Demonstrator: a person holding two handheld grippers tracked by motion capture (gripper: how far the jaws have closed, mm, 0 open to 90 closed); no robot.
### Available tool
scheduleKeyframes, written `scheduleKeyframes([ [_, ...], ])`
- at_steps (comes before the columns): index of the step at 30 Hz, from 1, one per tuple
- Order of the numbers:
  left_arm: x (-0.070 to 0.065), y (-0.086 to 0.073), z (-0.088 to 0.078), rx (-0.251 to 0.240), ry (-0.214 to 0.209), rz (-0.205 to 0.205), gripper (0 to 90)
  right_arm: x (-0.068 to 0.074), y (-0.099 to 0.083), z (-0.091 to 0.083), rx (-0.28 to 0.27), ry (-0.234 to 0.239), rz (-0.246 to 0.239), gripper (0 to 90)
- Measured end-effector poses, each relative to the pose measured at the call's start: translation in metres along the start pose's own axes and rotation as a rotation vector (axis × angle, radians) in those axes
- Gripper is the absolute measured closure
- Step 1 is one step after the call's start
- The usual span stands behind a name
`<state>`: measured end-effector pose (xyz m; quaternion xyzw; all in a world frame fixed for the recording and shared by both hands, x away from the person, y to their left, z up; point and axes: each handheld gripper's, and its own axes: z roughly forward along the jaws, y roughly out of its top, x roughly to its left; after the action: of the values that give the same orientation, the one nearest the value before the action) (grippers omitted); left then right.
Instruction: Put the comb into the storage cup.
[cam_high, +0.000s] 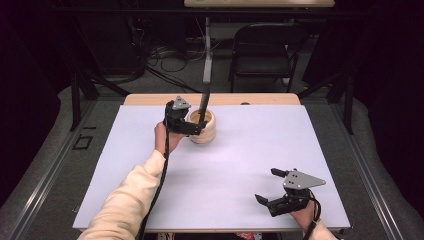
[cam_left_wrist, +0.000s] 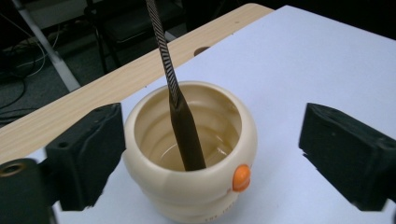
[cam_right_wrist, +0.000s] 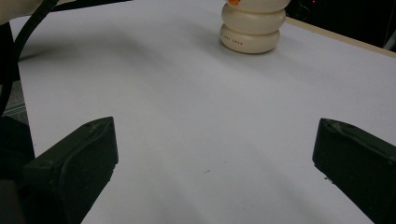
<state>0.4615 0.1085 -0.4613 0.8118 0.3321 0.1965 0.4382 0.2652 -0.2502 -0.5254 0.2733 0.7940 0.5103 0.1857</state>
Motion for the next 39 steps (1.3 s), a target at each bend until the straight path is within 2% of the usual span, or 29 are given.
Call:
scheduleKeyframes([
  [7, -0.002, -0.005, -0.012, 0.035, 0.003, 0.021, 0.2, 0.001, 0.000, 0.000, -0.002, 0.004, -0.001, 0.0],
  [11, -0.003, -0.010, -0.017, 0.043, -0.004, 0.018, 0.1, 0.001, 0.000, 0.000, -0.002, 0.004, 0.000, 0.0],
  [26, -0.003, -0.033, -0.034, 0.039, 0.002, 0.009, 0.1, 0.001, 0.001, 0.001, -0.001, 0.003, -0.004, 0.0],
  [39, -0.014, -0.050, -0.044, 0.059, -0.009, 0.023, 0.1, 0.002, 0.002, 0.000, -0.005, 0.002, -0.010, 0.0],
])
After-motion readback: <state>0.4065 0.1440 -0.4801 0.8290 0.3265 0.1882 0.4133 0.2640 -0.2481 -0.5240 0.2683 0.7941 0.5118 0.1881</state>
